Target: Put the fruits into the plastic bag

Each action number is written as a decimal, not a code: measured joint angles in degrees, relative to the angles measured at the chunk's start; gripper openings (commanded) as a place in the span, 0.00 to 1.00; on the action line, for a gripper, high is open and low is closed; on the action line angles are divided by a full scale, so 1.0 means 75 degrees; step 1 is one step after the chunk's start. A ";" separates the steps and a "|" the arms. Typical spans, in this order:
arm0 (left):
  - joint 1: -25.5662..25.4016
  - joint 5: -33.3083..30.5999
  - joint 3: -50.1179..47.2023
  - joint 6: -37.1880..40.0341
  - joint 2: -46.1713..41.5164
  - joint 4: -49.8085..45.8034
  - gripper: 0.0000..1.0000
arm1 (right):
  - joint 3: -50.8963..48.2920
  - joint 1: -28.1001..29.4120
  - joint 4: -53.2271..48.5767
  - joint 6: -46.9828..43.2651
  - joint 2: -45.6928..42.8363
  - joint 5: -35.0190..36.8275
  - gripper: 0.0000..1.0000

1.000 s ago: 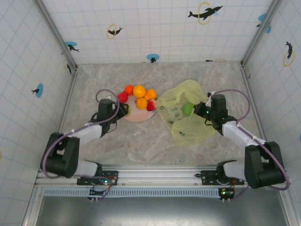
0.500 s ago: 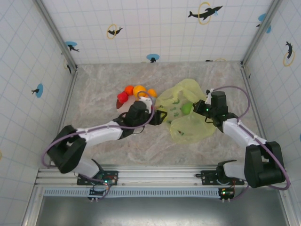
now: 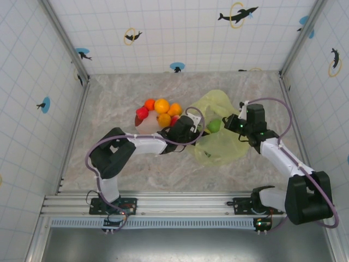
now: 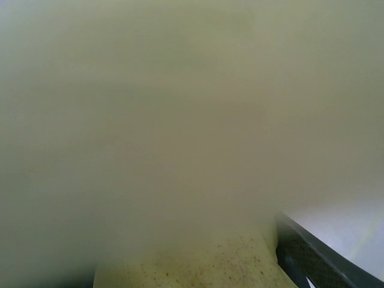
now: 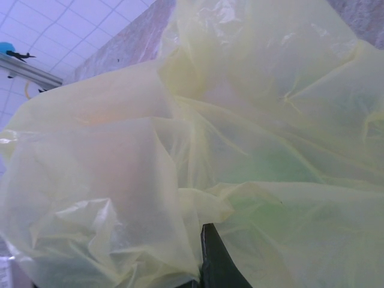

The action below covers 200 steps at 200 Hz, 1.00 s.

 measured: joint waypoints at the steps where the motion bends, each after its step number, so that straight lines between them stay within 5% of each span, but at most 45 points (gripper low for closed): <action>1: 0.0000 -0.0006 0.0012 0.0000 0.0017 0.0003 0.67 | -0.0003 0.0000 0.0003 0.0006 0.0000 -0.0006 0.00; 108: 0.0504 -0.1620 0.0481 -0.0682 0.0414 0.0370 0.68 | -0.0117 0.0105 -0.0329 -0.0653 0.0070 -0.0137 0.00; 200: 0.0495 -0.2640 0.2192 -0.1058 0.2334 0.1157 0.77 | 0.0271 0.0035 -0.0525 -0.1288 0.0746 -0.0979 0.00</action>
